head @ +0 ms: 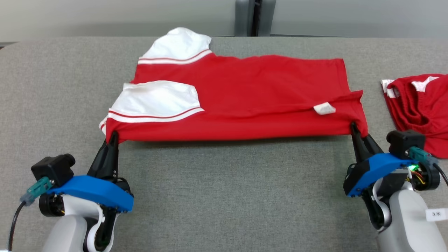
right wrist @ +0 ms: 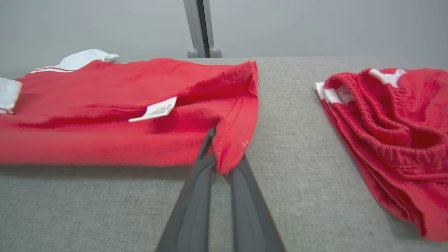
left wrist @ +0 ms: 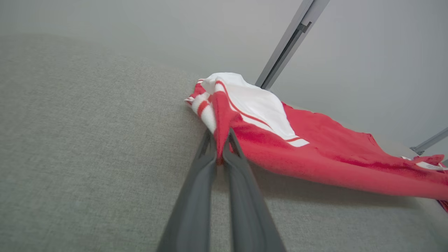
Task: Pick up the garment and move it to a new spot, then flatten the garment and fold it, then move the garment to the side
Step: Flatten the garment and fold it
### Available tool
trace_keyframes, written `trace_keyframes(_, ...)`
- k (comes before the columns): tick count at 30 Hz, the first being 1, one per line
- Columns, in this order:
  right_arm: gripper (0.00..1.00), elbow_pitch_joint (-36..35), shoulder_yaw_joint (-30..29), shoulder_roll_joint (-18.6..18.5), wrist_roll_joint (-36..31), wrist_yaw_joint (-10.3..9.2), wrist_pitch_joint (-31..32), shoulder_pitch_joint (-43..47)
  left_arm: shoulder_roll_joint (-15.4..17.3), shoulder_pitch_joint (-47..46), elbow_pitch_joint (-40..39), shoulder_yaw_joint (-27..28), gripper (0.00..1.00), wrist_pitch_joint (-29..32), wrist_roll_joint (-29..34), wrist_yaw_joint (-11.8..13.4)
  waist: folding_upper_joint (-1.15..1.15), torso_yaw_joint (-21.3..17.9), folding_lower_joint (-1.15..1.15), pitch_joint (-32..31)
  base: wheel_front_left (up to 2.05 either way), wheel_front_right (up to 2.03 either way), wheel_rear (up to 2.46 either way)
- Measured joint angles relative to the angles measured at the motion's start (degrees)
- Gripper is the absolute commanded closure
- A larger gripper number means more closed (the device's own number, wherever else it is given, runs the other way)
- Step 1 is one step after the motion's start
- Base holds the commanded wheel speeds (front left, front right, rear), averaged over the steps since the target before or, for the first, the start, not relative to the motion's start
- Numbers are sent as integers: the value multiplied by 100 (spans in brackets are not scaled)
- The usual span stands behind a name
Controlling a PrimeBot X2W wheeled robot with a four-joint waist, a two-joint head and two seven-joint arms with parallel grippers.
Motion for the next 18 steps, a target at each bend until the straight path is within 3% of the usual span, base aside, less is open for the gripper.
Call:
trace_keyframes(6,100,-1094,-3,2,-19,0,460,759,264,854,-1163,38,100,196,-4,158,0,-43,0,-237,0,0,0)
trace_keyframes(12,100,-2268,27,0,46,0,1092,2013,452,2318,-2220,-21,100,600,-56,506,0,-59,-1,-312,0,0,0)
trace_keyframes(18,100,-2646,-70,-1,189,-1,1380,2822,285,3044,-2464,-180,100,719,-264,649,0,-15,0,-292,0,0,0)
